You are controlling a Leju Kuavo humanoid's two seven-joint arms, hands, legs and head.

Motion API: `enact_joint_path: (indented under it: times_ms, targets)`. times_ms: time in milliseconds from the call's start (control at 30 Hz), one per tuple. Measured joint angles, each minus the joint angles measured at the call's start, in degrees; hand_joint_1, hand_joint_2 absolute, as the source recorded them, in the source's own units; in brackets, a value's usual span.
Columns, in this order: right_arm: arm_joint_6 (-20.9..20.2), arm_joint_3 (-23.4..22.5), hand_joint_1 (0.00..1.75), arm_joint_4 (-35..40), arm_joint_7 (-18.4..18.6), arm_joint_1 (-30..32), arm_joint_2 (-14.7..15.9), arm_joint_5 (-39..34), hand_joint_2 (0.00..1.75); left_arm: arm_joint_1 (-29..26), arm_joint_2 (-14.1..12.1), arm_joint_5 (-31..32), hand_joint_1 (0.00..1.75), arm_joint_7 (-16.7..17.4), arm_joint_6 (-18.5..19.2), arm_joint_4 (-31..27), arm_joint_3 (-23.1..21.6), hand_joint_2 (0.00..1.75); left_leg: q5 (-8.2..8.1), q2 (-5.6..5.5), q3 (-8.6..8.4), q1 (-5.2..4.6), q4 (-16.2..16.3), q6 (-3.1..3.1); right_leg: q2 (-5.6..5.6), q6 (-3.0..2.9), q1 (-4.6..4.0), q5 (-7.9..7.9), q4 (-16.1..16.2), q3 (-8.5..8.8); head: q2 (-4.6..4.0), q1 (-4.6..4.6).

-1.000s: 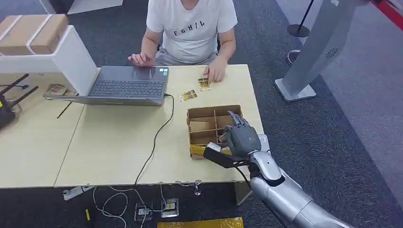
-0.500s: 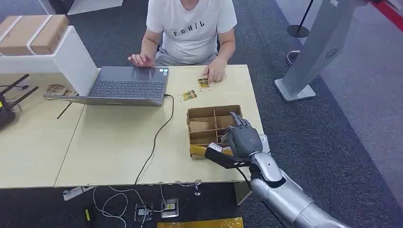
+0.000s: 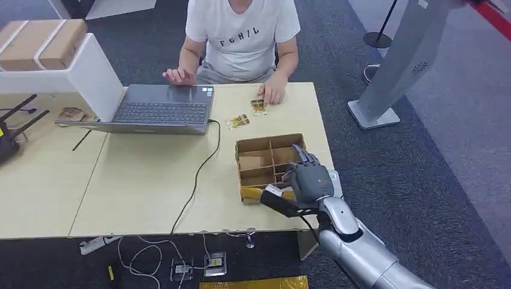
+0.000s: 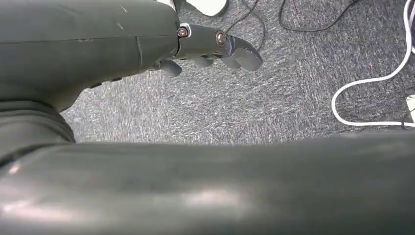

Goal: Pass the card to the sensor for recognition and then transmit it.

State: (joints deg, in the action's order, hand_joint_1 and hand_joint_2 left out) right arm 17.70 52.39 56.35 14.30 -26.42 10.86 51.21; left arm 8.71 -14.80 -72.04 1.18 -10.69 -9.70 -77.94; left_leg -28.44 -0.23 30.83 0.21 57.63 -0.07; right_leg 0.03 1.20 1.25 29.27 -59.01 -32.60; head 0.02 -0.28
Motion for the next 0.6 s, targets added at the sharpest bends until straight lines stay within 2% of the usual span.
enact_joint_path:
  times_ms: [600]
  targets:
    - [1.0, -0.1, 1.75, 0.0, -0.6, 1.7, -2.3, 0.2, 1.75, 0.0, 0.0, -0.5, 0.0, 0.0, -0.2, 0.0, 0.0, 0.0, 0.0, 0.04, -0.04, 0.02, 0.0, 0.0, 0.05, 0.0, -0.02, 0.0, 0.0, 0.02, 0.0, 0.0]
